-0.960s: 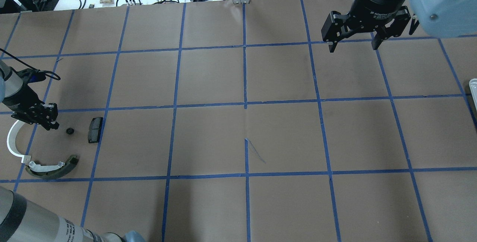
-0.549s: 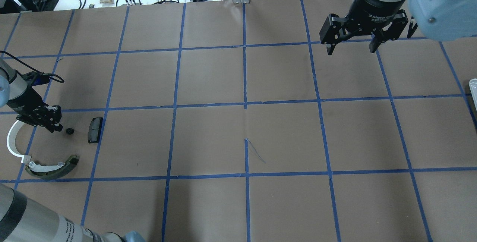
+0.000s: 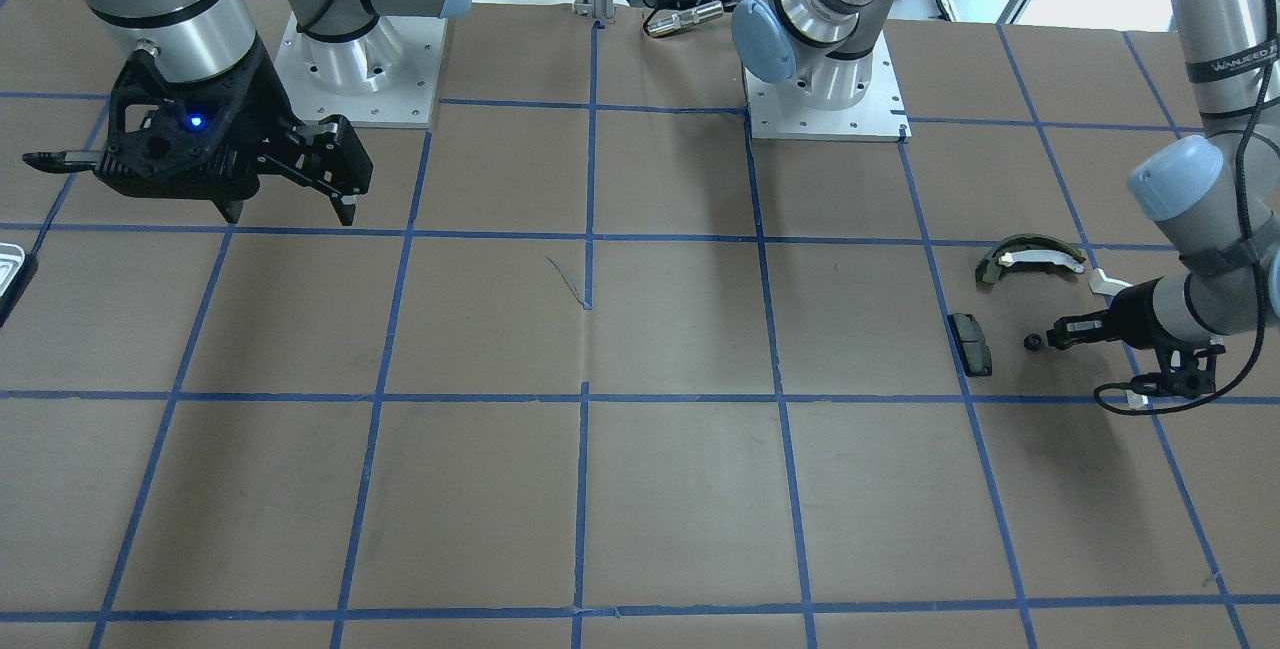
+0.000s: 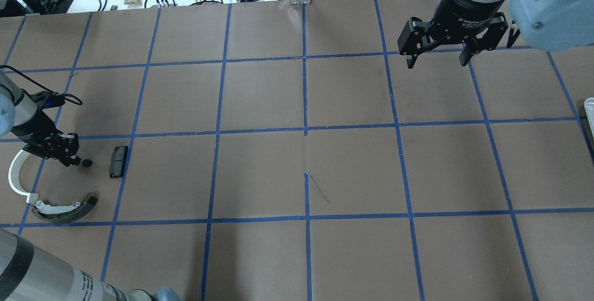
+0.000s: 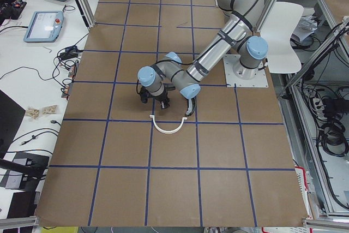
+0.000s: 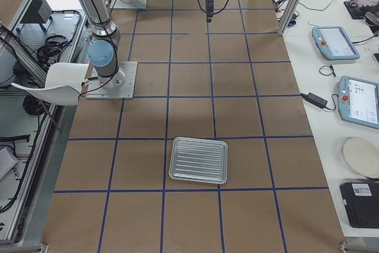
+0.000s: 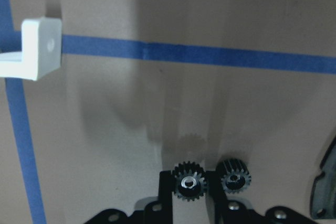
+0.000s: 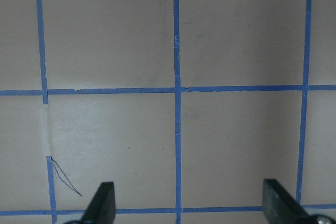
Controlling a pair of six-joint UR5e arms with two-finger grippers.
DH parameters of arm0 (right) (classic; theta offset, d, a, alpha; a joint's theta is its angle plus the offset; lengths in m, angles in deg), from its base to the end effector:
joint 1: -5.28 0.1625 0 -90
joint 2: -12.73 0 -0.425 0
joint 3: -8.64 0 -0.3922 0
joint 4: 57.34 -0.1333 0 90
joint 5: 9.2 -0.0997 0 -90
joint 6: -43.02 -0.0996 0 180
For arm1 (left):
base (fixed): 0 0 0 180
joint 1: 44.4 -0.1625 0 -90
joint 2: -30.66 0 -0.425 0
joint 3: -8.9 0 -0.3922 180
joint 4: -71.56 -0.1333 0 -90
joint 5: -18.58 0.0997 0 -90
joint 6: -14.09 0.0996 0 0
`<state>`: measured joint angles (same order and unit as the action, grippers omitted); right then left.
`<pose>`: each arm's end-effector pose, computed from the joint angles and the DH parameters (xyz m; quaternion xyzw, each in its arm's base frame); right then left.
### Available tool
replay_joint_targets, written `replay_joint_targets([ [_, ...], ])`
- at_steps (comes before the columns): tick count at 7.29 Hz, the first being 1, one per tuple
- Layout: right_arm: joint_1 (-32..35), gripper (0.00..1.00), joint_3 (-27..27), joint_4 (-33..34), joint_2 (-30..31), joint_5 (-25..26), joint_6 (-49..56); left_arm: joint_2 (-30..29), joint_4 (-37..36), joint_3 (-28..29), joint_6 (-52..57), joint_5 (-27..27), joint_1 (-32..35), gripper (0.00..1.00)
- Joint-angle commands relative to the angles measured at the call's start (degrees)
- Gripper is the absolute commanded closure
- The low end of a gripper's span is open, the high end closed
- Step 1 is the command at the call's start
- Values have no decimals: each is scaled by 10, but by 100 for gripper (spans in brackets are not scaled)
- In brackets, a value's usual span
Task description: Place bearing gear from tray to pile
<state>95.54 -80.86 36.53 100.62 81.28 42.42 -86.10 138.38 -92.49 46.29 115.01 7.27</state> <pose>0.1348 -0.5106 0.4806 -0.0030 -0.9998 0.0198 0.0040 0.2580 -0.5233 0.1783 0.0456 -0.9889 -0.1383 0.0297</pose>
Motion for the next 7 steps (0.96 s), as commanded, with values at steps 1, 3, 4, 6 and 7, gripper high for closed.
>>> replay_joint_targets([
  [1, 0, 0, -1, -1, 0, 1, 0, 6, 2, 1, 1, 1, 1, 12],
  [3, 0, 0, -1, 0, 0, 1, 0, 13, 10, 10, 1, -1, 8, 11],
  [4, 0, 0, -1, 0, 0, 2, 0, 29, 23, 20, -3, -34, 25, 7],
  [6, 0, 0, -1, -1, 0, 2, 0, 76, 73, 44, -22, -61, 87, 0],
  [7, 0, 0, -1, 0, 0, 2, 0, 99, 94, 53, -88, -57, 119, 0],
])
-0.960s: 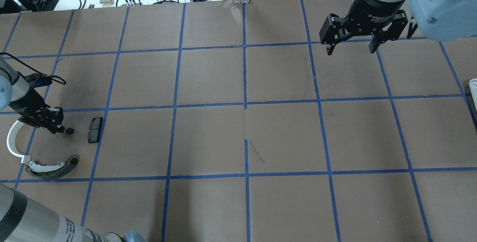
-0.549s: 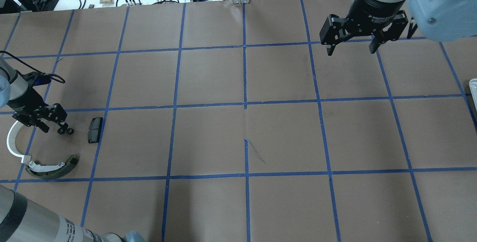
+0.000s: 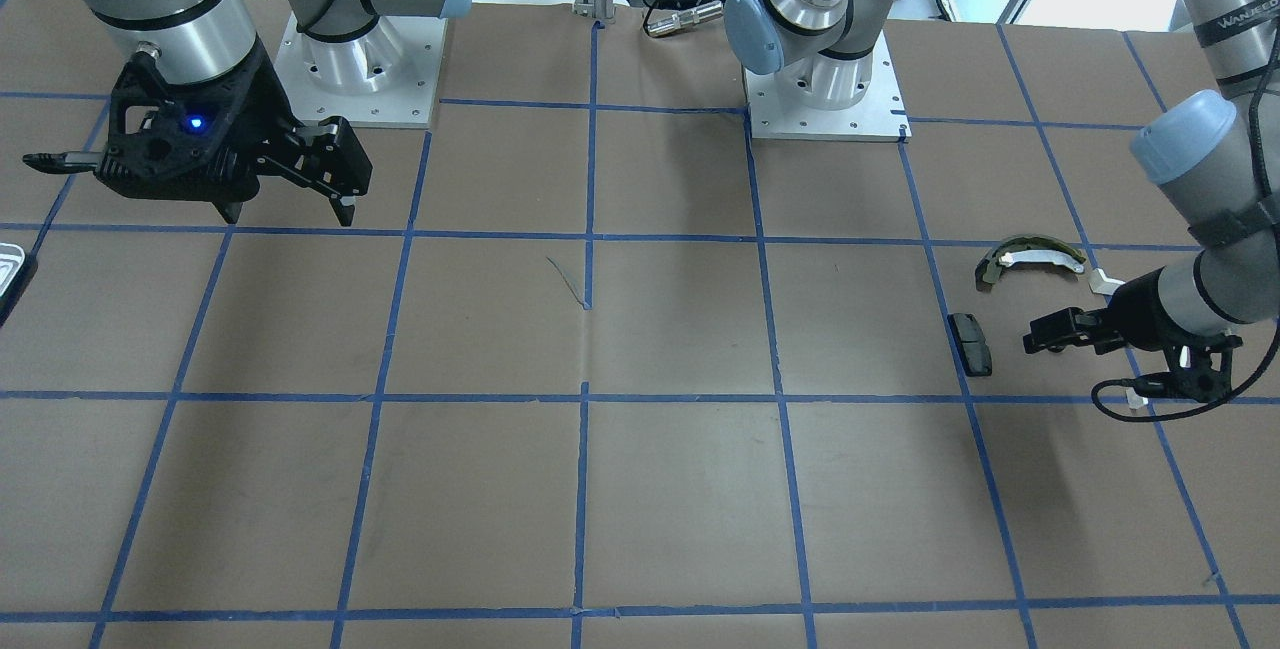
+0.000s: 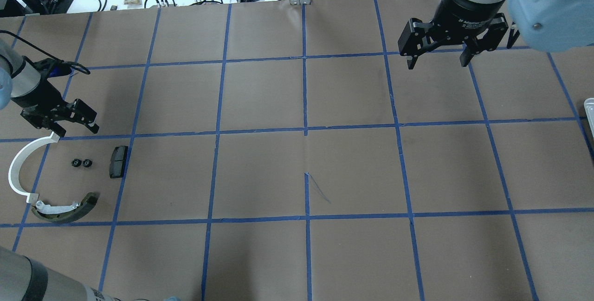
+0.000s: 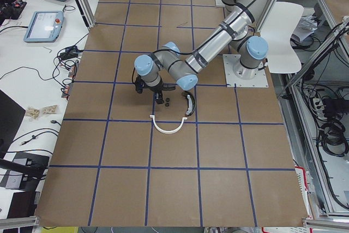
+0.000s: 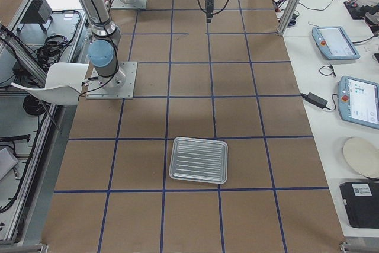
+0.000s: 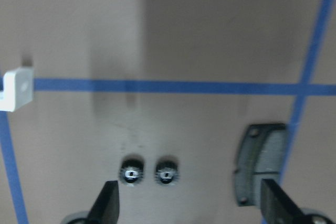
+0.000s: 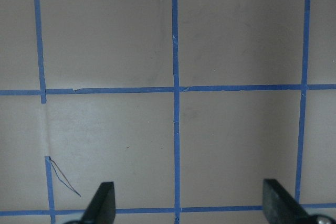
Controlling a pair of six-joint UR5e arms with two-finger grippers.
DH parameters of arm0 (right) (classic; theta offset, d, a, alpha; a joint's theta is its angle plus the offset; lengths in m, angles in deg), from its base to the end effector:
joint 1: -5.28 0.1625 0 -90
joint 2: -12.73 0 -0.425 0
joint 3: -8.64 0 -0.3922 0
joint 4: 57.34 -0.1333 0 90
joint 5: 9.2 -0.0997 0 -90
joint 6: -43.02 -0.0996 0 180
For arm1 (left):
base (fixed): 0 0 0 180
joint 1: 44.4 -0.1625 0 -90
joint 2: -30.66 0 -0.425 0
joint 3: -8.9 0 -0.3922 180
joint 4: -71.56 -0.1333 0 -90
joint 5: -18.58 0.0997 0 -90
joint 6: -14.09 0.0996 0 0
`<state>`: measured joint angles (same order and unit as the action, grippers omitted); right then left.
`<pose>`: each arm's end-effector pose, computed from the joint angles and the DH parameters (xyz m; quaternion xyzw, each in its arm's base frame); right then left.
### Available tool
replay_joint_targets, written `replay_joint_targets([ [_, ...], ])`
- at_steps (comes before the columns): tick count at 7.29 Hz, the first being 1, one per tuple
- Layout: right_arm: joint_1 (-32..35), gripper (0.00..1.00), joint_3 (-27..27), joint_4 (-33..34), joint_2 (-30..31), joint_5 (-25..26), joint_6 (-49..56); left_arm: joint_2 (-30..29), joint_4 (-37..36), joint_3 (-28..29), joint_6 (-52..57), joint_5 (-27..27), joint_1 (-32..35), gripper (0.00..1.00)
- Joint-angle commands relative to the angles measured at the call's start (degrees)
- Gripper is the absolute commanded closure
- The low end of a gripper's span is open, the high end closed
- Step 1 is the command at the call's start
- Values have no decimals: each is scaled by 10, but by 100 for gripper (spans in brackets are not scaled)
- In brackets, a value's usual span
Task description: Place bearing gear from tray to pile
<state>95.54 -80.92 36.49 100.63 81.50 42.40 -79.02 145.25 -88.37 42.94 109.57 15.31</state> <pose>0.1344 -0.5104 0.4801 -0.0033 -0.9998 0.0190 0.0060 0.1751 -0.5606 0.2686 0.0117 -0.9956 -0.0849 0.0383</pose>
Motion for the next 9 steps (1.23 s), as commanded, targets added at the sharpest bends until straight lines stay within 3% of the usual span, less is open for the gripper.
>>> replay_joint_targets([
  [1, 0, 0, 0, 0, -1, 2, 1, 54, 42, 16, -83, -3, 81, 0],
  [3, 0, 0, 0, 0, 0, 1, 2, 111, 50, 19, -155, 0, 181, 0],
  [5, 0, 0, -1, 0, -1, 1, 2, 158, 87, 18, -160, -2, 268, 0],
  [9, 0, 0, -1, 0, -1, 4, 2, 243, 174, 8, -188, -6, 310, 0],
])
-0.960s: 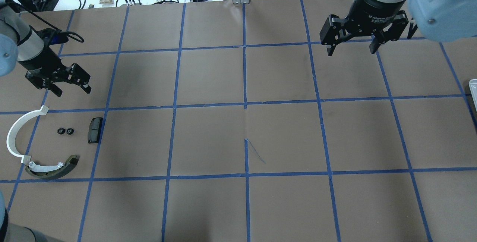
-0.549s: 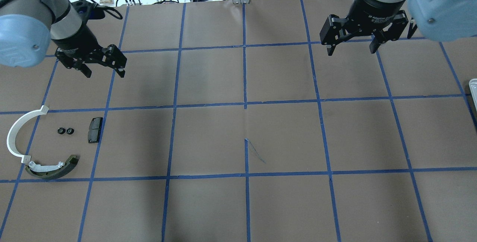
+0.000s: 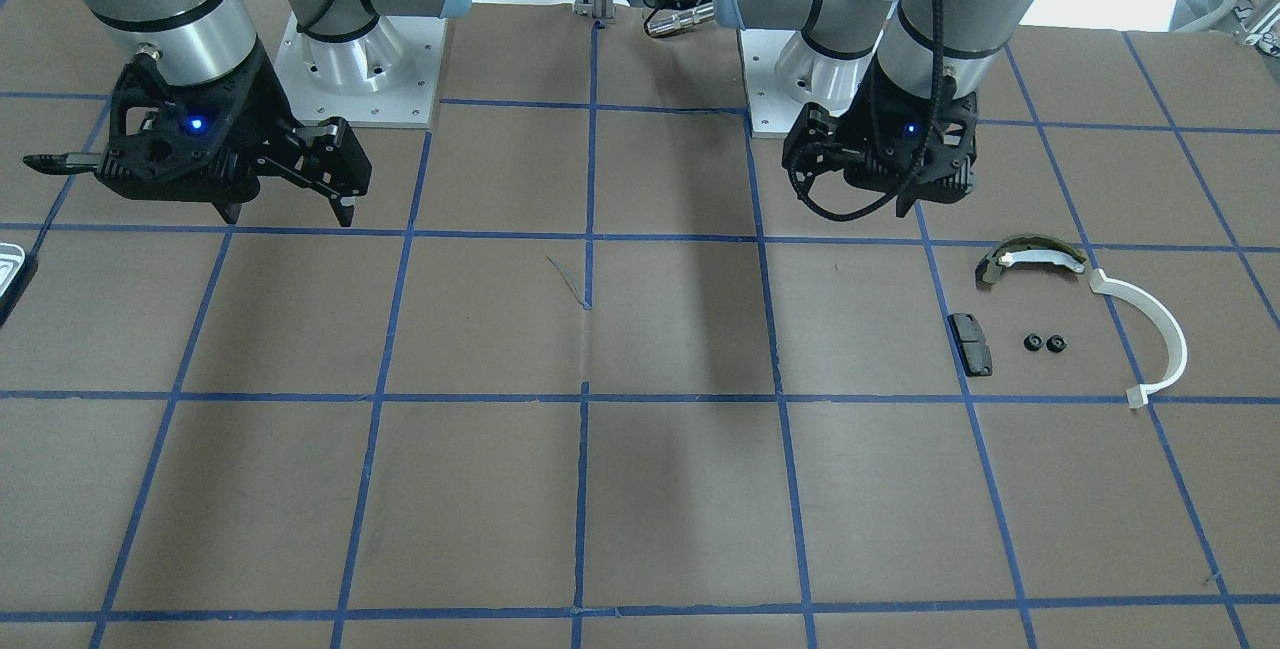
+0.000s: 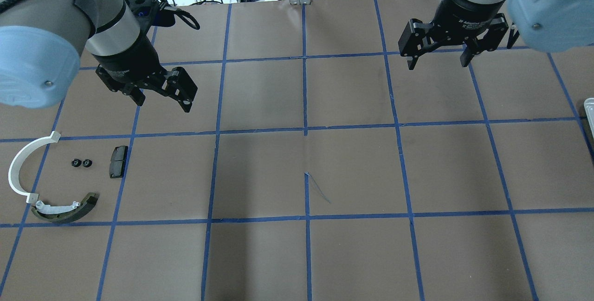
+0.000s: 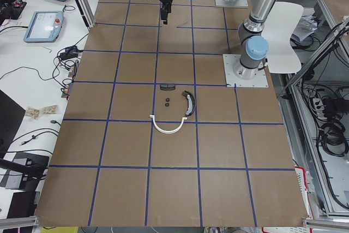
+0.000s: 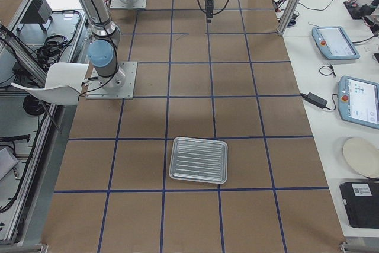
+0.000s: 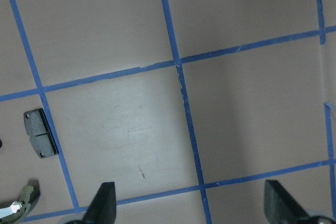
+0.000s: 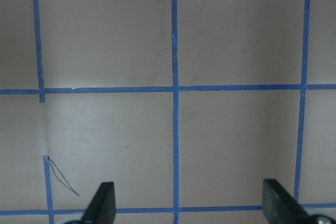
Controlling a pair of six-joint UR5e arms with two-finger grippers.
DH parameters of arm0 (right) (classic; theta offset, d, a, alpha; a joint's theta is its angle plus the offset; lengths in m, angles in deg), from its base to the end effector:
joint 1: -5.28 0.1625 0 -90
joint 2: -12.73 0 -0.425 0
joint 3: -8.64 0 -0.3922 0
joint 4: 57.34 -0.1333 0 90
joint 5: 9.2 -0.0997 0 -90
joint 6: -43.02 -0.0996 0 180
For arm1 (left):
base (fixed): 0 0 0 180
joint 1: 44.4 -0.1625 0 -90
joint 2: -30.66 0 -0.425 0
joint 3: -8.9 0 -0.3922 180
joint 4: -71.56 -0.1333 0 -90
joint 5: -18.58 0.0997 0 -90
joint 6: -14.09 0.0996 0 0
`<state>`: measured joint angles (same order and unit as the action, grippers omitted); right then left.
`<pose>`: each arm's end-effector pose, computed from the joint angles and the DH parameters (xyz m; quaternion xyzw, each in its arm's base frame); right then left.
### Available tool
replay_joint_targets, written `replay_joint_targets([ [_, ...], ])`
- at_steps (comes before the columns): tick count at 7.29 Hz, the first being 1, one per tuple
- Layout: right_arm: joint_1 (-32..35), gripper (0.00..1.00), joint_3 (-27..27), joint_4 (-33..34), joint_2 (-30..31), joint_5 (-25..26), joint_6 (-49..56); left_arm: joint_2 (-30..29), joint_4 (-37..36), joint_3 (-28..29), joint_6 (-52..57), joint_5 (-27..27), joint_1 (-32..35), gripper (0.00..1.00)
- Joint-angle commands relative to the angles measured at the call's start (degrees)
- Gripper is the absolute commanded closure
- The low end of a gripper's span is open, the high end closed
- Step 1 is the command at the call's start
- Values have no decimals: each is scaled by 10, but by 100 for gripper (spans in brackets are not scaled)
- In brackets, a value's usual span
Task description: Place bearing gear from tray to pile
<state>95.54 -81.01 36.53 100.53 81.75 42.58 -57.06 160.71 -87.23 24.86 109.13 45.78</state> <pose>0.1340 -0.5109 0.4785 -0.0017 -0.9998 0.0177 0.0082 -0.1338 -0.4683 0.4562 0.0955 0.9951 0.0265 0.0024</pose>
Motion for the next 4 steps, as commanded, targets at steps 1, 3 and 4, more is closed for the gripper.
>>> replay_joint_targets([
  [1, 0, 0, 0, 0, 0, -1, 0, 30, 23, -15, -9, -3, 4, 0],
  [3, 0, 0, 0, 0, 0, 1, 0, 30, 18, -20, -9, -4, -1, 0],
  [4, 0, 0, 0, 0, 0, 2, 0, 29, 15, -22, -12, -3, -1, 0],
])
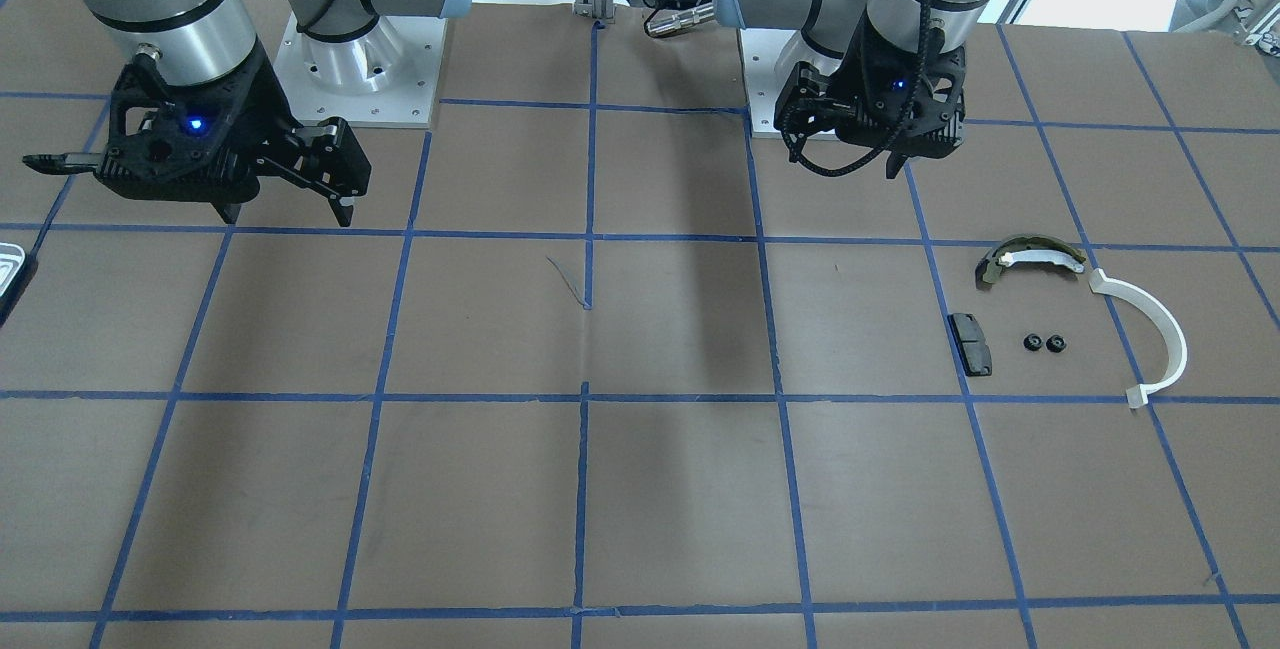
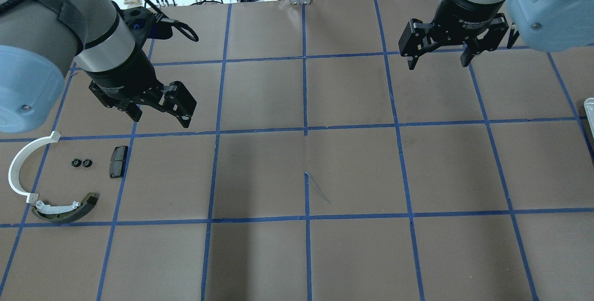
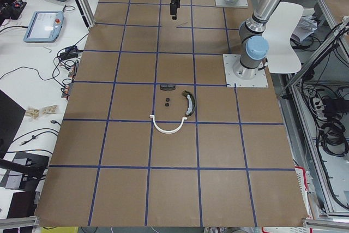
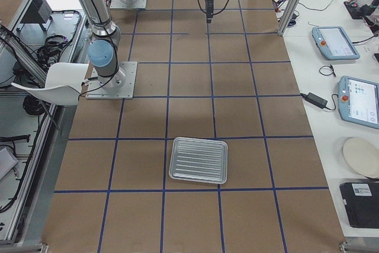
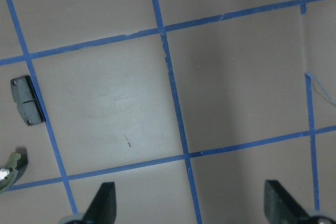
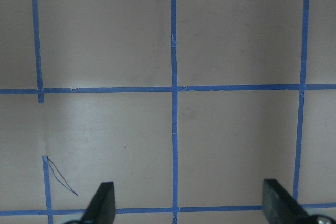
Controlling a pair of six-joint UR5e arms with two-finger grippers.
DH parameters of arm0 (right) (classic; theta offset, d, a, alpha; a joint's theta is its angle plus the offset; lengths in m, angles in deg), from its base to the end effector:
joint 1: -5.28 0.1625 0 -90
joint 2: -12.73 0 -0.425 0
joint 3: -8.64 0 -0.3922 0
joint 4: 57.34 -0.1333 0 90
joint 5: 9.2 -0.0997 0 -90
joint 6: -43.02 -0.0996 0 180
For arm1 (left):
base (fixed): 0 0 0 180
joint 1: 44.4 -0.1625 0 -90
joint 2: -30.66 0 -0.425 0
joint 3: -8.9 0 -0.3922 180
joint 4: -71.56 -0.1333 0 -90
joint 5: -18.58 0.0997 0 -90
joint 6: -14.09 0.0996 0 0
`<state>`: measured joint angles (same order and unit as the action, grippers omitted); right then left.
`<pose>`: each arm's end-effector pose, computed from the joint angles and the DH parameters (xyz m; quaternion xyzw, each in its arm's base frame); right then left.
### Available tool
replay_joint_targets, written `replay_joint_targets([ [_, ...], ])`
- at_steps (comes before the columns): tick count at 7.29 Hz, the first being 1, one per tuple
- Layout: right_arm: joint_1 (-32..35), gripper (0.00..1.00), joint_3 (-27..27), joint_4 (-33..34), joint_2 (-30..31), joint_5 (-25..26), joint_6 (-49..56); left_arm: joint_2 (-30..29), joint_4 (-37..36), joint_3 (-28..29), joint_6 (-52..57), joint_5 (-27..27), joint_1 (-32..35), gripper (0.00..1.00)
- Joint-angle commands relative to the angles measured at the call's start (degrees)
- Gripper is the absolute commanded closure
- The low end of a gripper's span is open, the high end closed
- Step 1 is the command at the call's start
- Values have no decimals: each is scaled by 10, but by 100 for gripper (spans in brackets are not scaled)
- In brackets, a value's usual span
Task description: Place bearing gear from tray to pile
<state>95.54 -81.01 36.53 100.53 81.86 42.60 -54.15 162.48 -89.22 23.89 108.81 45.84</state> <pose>0.1338 -0.5109 0.4785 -0.0016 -0.9998 0.0177 0.0091 -0.1348 -0.4455 0.4596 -0.0875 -0.9956 -0.0336 0.0008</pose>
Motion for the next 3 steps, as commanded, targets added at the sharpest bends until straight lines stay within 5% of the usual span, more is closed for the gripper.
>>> replay_joint_targets([
  [1, 0, 0, 0, 0, 0, 1, 0, 1, -3, -3, -34, 1, -2, 0],
  [3, 0, 0, 0, 0, 0, 2, 1, 4, -3, -3, -44, 0, -1, 0],
])
